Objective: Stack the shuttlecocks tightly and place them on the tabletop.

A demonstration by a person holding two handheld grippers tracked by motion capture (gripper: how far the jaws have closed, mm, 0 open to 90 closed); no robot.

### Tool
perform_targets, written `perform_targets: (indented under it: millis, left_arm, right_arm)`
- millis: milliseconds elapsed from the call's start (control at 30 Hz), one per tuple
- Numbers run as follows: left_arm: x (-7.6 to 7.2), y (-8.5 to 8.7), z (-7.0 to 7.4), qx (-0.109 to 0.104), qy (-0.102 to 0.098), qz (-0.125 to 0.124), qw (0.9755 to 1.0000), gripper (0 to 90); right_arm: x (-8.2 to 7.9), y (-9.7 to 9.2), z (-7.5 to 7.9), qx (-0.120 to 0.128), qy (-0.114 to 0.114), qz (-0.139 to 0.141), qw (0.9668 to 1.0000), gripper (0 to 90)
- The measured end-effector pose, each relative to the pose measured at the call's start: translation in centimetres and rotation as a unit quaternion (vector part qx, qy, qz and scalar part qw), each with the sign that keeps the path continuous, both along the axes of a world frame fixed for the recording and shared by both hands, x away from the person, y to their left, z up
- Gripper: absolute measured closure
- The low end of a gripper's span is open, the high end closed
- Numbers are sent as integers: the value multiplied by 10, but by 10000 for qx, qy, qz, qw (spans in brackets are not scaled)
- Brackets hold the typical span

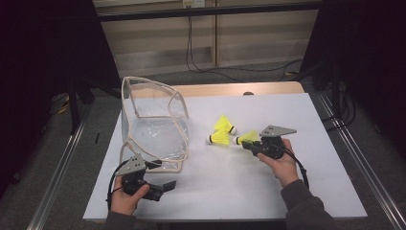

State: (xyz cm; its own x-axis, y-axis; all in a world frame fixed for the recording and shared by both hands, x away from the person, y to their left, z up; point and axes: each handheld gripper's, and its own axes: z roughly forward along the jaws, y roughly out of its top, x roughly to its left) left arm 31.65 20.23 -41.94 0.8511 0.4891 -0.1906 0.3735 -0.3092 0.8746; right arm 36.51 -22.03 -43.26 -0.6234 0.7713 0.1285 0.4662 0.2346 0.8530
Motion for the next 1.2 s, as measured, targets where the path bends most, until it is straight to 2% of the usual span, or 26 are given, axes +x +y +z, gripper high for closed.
perform_targets:
  millis: [133, 267, 633, 1200]
  left_arm:
    - [0, 0, 0, -30, 5, 2, 10000, 41]
    - [0, 0, 0, -35, 7, -1, 10000, 41]
    - [0, 0, 0, -29, -3, -4, 10000, 41]
    - [0, 0, -1, -40, 10, -2, 10000, 41]
  right_arm:
    - [3, 4, 0, 38, 7, -25, 10000, 869]
    - [7, 6, -3, -33, 41, -61, 10000, 869]
    - [15, 14, -6, 67, 78, -187, 9998, 869]
    - [23, 30, -9, 0, 104, -112, 9999, 866]
